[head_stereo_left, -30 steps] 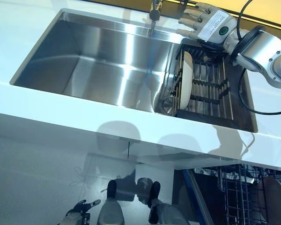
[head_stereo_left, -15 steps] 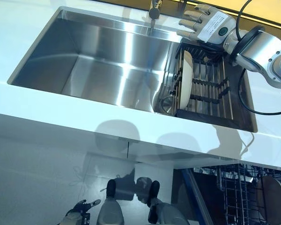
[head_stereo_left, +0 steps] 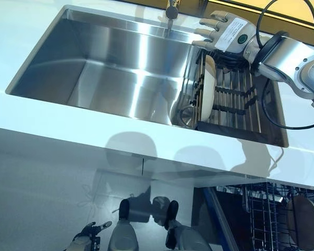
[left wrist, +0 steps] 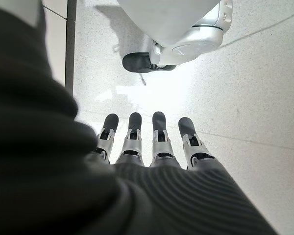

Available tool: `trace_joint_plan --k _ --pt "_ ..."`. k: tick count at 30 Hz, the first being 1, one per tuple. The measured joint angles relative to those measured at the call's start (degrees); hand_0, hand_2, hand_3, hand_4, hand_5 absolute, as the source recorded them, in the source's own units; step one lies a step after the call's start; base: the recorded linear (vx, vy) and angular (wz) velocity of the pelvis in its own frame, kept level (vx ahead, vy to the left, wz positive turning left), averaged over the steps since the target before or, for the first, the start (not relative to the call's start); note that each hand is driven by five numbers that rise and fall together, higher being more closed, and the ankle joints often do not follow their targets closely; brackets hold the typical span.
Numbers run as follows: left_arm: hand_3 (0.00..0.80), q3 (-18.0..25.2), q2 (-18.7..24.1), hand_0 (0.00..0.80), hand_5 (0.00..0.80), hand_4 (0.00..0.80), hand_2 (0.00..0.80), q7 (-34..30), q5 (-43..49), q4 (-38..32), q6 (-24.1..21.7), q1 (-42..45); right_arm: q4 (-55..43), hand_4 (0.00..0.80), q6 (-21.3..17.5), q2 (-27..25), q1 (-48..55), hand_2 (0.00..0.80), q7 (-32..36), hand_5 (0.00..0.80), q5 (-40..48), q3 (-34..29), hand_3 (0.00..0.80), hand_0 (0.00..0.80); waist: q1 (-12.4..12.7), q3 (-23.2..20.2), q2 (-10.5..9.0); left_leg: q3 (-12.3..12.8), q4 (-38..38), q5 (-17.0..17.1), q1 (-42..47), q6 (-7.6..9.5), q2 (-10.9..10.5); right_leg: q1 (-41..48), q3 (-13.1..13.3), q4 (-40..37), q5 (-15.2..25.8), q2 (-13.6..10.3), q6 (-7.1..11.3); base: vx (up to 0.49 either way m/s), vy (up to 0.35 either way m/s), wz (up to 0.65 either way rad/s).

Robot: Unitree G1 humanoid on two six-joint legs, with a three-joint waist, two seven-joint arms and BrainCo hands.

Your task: Take plates into dishwasher

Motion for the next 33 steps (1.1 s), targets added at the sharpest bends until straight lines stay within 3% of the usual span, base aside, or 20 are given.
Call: trace_joint_plan --k 12,33 --pt "0.0 -0.02 -0.02 0.0 0.0 0.0 0.0 -0.01 -0.08 -0.65 -0.31 0.02 -0.05 0.0 -0.52 0.12 0.01 0.0 0.55 0.0 -0.01 0.01 0.0 0.0 0.07 0.91 1.13 0.0 -0.03 0.0 -0.11 0.0 -0.01 -0.13 -0.05 0.0 0.0 -0.01 0.0 0.0 0.0 0.0" --pt "0.0 -0.04 -0.01 0.0 0.0 0.0 0.0 -0.15 -0.17 -1.39 -0.33 0.07 0.27 0.0 -3.5 0.03 0.85 0.0 3.35 0.0 -0.61 0.01 0.0 0.0 0.03 1.06 1.28 0.03 -0.03 0.0 -0.15 0.0 -0.01 -0.2 -0.05 0.0 -0.01 -0.03 0.01 0.0 0.0 0.0"
